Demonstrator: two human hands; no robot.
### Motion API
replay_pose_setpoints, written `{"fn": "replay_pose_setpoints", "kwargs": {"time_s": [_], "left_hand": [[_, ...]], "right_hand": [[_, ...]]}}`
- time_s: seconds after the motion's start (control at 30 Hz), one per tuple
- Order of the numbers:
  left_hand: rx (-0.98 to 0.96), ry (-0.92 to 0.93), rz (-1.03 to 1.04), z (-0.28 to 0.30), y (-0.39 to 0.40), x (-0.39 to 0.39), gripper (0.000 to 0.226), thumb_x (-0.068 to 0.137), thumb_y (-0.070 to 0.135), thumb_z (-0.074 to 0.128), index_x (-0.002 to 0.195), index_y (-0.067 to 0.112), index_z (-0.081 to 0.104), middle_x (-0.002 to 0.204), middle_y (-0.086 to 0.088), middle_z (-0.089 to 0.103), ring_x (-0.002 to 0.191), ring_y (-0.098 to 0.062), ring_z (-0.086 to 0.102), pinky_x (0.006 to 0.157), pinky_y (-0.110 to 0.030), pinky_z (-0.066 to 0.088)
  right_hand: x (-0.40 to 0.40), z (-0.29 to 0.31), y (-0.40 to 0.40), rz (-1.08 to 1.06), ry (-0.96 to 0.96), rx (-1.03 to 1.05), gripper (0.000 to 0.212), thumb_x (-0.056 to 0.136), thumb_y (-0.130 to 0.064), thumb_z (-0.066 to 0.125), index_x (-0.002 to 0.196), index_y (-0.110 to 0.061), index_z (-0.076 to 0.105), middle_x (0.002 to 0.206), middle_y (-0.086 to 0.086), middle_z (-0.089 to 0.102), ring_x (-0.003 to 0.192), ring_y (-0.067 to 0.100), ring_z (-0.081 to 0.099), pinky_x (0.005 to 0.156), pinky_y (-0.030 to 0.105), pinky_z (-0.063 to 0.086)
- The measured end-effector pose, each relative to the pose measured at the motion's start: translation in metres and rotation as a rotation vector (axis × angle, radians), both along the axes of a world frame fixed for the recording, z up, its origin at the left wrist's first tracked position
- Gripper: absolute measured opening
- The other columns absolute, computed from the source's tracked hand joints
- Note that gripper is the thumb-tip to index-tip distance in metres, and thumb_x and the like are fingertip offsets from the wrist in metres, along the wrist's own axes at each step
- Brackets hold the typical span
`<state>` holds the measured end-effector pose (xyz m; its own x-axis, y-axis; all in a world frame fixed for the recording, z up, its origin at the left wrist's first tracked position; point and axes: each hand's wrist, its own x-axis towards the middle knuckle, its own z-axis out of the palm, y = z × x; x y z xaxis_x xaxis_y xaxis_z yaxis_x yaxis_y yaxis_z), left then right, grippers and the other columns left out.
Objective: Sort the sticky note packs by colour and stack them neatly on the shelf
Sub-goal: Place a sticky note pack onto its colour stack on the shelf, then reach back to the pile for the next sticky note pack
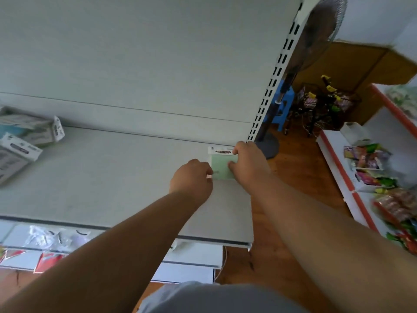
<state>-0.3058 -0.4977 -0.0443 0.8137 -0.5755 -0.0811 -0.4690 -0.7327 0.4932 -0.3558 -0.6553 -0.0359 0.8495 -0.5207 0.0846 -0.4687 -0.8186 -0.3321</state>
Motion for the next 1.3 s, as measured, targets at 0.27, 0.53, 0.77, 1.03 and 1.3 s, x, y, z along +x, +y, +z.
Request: {"fn": "replay_pose_setpoints", "kwargs": {"time_s": [0.27,0.53,0.77,1.03,1.3], "left_hand": [[-0.081,-0.066,0.164,0.001,0.082,0.006,0.024,0.087,0.031,0.059,0.111,0.029,0.063,0.103,0.011,0.061,0.092,-0.012,0.058,0.075,-0.024,0.044],[-0.083,-0.101,0.433,0.006,0.245,0.090,0.022,0.087,0.031,0.056,0.108,0.027,0.063,0.101,0.009,0.063,0.087,-0.015,0.058,0.071,-0.025,0.042],[-0.062,-0.133,0.499,0.015,0.362,0.170,0.039,0.083,0.026,0.061,0.121,0.020,0.062,0.124,-0.006,0.056,0.108,-0.031,0.058,0.088,-0.036,0.047],[0.304,-0.309,0.249,0.003,0.382,0.195,0.065,0.079,0.055,0.062,0.133,0.022,0.047,0.134,-0.003,0.047,0.124,-0.028,0.039,0.101,-0.039,0.034],[0.246,-0.388,0.129,0.024,0.388,0.217,0.018,0.085,0.018,0.049,0.093,0.011,0.063,0.097,-0.008,0.063,0.089,-0.029,0.055,0.065,-0.032,0.038]], "right_hand": [[0.026,0.005,0.078,0.200,-0.132,0.196,0.022,0.087,-0.031,0.064,0.103,-0.017,0.059,0.104,0.000,0.058,0.088,0.016,0.055,0.073,0.028,0.042],[0.114,0.011,0.232,0.314,-0.112,0.366,0.018,0.087,-0.032,0.062,0.099,-0.018,0.059,0.095,-0.005,0.064,0.084,0.015,0.058,0.074,0.025,0.041],[0.203,0.014,0.356,0.338,0.022,0.495,0.031,0.090,-0.031,0.062,0.117,-0.015,0.062,0.119,0.001,0.064,0.106,0.019,0.059,0.087,0.025,0.041],[0.256,0.000,0.401,-0.015,0.028,0.885,0.031,0.082,-0.020,0.055,0.113,-0.024,0.056,0.105,0.009,0.068,0.084,0.028,0.069,0.060,0.034,0.051],[0.246,0.008,0.385,-0.151,-0.095,1.218,0.012,0.094,-0.018,0.052,0.102,-0.014,0.061,0.088,0.006,0.067,0.055,0.017,0.058,0.047,0.025,0.036]]}}
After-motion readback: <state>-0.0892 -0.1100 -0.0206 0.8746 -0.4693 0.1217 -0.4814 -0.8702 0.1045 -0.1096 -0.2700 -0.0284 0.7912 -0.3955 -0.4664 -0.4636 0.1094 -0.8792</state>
